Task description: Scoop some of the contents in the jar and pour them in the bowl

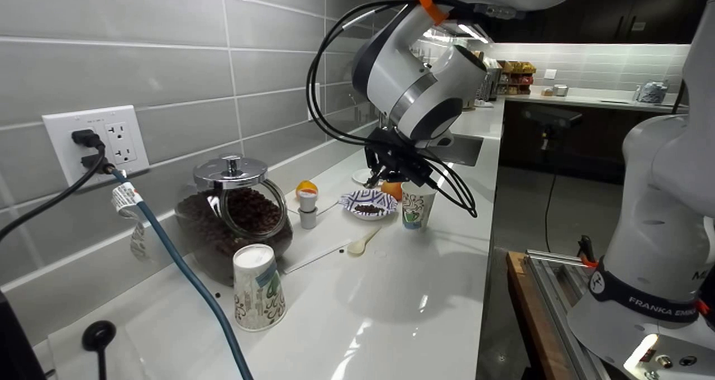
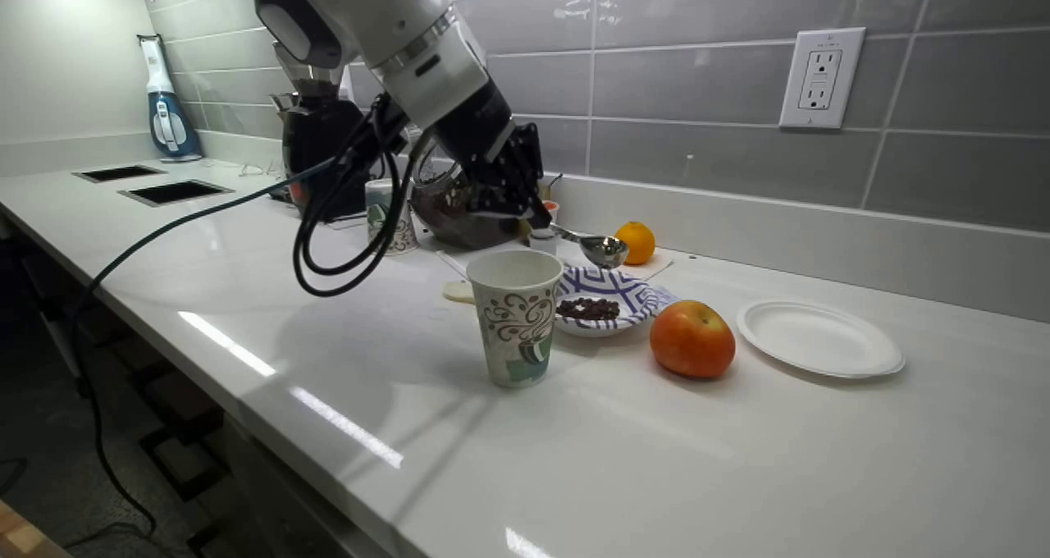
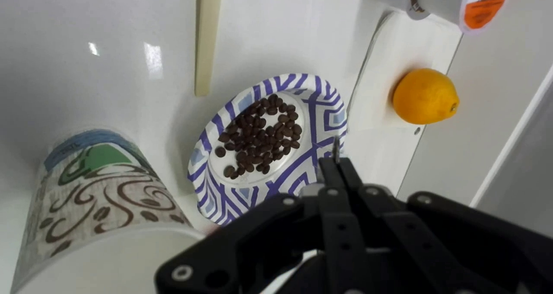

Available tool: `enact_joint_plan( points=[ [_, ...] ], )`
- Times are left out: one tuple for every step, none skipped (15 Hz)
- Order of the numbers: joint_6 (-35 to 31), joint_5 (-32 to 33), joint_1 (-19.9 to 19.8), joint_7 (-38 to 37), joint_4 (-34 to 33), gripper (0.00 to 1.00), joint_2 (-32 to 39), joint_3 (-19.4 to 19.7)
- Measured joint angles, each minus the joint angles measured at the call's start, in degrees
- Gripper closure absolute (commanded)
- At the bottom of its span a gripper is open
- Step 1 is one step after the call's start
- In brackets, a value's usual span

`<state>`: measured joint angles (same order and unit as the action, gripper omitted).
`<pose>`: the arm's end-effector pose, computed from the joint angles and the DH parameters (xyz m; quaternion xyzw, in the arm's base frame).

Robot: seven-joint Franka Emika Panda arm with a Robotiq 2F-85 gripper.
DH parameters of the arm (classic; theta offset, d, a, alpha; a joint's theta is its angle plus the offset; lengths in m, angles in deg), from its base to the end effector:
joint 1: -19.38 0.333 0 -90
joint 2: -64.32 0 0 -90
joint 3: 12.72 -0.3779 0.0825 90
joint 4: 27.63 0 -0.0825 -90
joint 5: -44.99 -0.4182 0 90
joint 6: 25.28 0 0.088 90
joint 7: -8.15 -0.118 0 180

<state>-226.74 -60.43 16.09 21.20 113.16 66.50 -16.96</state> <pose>0.4367 -0.1134 0.3410 -0.6206 0.7184 -0.3047 0.0769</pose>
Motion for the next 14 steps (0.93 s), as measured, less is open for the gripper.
enact_joint_plan(
  points=[
    [-0.59, -0.03, 0.07, 1.15, -0.22, 0.98, 0.23, -0.25],
    [-1.17, -0.13, 0.15, 2.43, -0.39, 0.98, 0.44, -0.47],
    [-1.77, -0.27, 0.22, 3.76, -0.50, 0.98, 0.61, -0.67],
    [-2.49, -0.48, 0.26, 5.11, -0.59, 0.98, 0.76, -0.87],
    [-3.21, -1.01, 0.29, 6.51, -0.73, 0.98, 0.90, -1.06],
    [-3.90, -1.85, 0.32, 8.09, -0.88, 0.98, 1.01, -1.22],
    [-4.53, -2.81, 0.32, 9.71, -1.00, 0.98, 1.10, -1.39],
    [-5.28, -3.92, 0.32, 11.38, -1.19, 0.98, 1.16, -1.56],
    [-5.97, -4.88, 0.32, 13.05, -1.44, 0.98, 1.22, -1.71],
    [-6.70, -5.86, 0.32, 14.78, -1.72, 0.98, 1.28, -1.85],
    [-7.56, -6.63, 0.33, 16.40, -2.02, 0.98, 1.34, -1.96],
    [-8.37, -7.06, 0.33, 17.88, -2.33, 0.98, 1.36, -2.06],
    [-9.15, -7.28, 0.33, 19.24, -2.70, 0.99, 1.37, -2.12],
    [-9.93, -7.52, 0.33, 20.60, -3.18, 0.98, 1.42, -2.17]
  ],
)
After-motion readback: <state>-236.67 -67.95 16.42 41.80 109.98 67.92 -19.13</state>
